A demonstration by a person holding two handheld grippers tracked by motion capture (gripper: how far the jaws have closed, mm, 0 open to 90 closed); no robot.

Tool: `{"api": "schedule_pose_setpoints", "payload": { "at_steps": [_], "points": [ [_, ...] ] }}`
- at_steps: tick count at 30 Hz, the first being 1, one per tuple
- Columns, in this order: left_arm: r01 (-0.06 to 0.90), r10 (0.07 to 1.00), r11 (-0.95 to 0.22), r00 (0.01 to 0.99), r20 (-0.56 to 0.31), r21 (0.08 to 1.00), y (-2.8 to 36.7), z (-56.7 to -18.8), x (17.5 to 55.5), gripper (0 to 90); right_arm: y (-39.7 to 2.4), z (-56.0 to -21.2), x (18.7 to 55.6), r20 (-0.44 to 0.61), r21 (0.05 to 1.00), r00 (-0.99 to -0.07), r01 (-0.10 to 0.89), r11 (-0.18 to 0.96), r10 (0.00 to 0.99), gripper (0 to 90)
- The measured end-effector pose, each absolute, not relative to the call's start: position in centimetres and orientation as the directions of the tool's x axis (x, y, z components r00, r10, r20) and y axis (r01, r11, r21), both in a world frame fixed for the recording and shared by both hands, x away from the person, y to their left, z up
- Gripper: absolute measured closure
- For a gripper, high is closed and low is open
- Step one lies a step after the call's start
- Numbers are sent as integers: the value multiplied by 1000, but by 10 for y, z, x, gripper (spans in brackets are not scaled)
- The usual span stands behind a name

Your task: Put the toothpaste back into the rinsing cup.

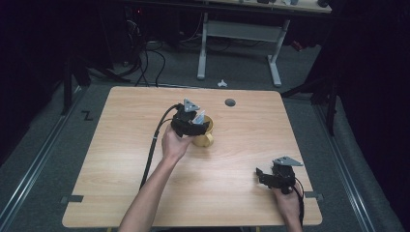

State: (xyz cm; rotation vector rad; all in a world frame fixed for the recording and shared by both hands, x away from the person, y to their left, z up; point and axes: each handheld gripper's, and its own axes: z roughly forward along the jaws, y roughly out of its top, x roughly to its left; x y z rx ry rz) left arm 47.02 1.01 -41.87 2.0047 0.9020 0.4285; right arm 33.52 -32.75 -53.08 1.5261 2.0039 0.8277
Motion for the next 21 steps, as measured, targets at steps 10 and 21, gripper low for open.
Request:
{"api": "schedule_pose_setpoints", "payload": {
  "at_steps": [10,21],
  "points": [
    [427,728,-353,684,-42,832,17,-416,464,330,-327,-531,335,-16,715,-257,673,191,966,218],
    [413,722,-345,691,-43,843,21,-410,456,331,-327,-531,335,-16,715,-257,673,191,966,219]
  ]
}}
